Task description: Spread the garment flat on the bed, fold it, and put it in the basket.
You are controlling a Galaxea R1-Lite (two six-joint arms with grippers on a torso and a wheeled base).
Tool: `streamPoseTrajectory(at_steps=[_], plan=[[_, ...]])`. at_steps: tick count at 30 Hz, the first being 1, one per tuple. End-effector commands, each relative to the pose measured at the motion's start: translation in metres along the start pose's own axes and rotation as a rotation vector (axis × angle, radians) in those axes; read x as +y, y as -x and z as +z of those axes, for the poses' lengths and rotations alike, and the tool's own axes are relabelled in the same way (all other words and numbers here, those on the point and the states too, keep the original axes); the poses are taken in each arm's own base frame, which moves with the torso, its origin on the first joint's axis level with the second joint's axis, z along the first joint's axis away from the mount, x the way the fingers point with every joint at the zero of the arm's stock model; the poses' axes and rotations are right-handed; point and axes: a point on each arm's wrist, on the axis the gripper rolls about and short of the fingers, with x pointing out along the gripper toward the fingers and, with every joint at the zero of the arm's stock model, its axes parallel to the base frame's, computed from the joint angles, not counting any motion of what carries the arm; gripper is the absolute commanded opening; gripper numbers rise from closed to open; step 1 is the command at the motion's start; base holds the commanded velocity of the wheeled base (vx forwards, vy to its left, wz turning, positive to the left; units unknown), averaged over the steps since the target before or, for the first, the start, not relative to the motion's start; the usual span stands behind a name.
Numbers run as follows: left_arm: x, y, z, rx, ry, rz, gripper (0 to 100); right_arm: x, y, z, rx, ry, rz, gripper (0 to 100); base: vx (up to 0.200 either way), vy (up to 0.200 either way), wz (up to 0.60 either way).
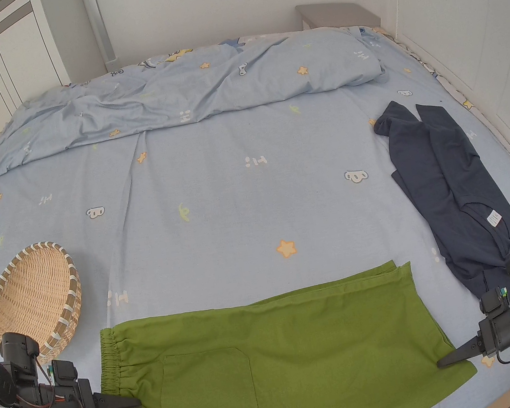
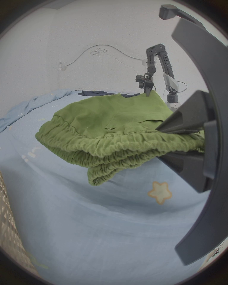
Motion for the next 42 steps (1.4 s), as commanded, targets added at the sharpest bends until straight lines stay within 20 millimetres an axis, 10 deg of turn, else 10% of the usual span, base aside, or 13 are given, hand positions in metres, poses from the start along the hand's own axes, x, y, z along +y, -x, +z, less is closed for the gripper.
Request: streamPoseTrajectory(at_steps=[1, 5, 6, 21, 31, 42], plan=[[0.005, 0.006, -0.015, -0.008, -0.007, 0.032, 0, -0.001, 0.002, -0.012, -0.007, -0.001, -0.004, 0, 0.0, 0.0, 0.0], [0.008, 0.006, -0.013, -0.012, -0.011, 0.035, 0, -0.003, 0.0, -0.011, -0.001, -0.003, -0.003, 0, 0.0, 0.0, 0.0], [0.008, 0.005, -0.012, -0.008, -0.011, 0.034, 0, -0.004, -0.001, -0.01, 0.001, -0.006, -0.004, 100, 0.0, 0.0, 0.0], [-0.007, 0.014, -0.002, -0.07, -0.103, 0.154, 0, 0.002, 0.019, 0.017, -0.18, 0.092, -0.098, 100, 0.0, 0.0, 0.0], [-0.095, 0.048, 0.039, -0.007, -0.221, 0.184, 0, 0.066, 0.062, 0.084, -0.369, 0.217, -0.095, 100, 0.0, 0.0, 0.0], [-0.1, 0.071, 0.046, -0.044, -0.209, 0.256, 0, 0.078, 0.073, 0.075, -0.368, 0.209, -0.1, 100, 0.0, 0.0, 0.0]])
